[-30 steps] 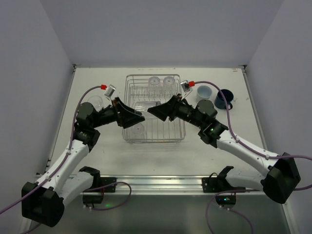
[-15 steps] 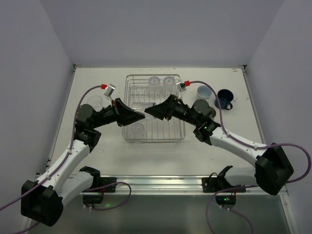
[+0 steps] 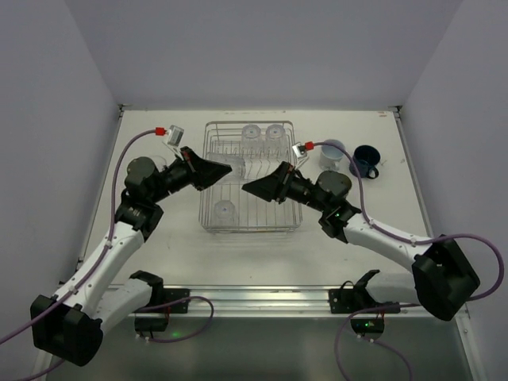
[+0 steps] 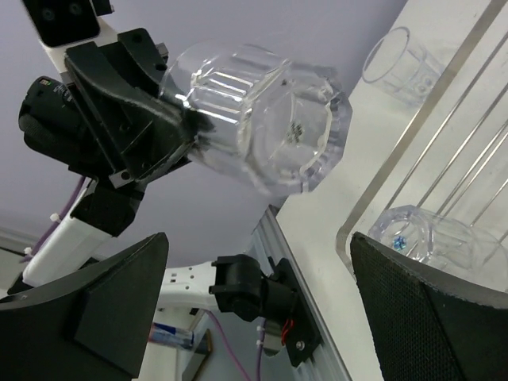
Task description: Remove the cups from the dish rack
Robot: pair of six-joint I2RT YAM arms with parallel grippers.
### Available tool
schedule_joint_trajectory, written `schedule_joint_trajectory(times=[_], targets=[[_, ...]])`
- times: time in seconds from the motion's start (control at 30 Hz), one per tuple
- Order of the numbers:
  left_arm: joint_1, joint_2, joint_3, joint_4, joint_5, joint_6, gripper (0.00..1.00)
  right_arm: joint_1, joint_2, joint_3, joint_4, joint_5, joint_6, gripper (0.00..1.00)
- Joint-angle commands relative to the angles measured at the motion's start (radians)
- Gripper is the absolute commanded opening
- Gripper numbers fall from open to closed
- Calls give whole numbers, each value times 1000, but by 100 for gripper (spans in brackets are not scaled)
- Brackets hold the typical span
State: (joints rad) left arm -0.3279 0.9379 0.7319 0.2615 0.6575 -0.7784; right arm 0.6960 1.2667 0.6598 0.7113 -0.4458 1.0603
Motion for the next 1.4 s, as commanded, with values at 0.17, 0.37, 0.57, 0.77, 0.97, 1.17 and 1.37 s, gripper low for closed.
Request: schedule_joint_trajectory(times=[0.17, 0.37, 0.57, 0.77, 0.97, 1.17, 1.37], targets=[[1, 174, 360, -419, -405, 280, 0, -84, -160, -86, 12, -10, -32, 99], [12, 344, 644, -763, -764, 462, 0, -87, -262, -10, -373, 97, -247, 99], [90, 530, 793, -927, -897, 542, 0, -87, -290, 50, -555, 150, -378, 99], [222, 616, 791, -936, -871, 554, 0, -89, -290, 44, -584, 133, -417, 99], [243, 645, 745, -906, -977, 553, 0, -89, -251, 49, -589, 116, -434, 99], [271, 684, 732, -903, -941, 550, 0, -89, -242, 46, -579, 98, -433, 99], [279, 710, 718, -898, -926, 548, 0, -89, -234, 52, -585, 102, -439, 99]])
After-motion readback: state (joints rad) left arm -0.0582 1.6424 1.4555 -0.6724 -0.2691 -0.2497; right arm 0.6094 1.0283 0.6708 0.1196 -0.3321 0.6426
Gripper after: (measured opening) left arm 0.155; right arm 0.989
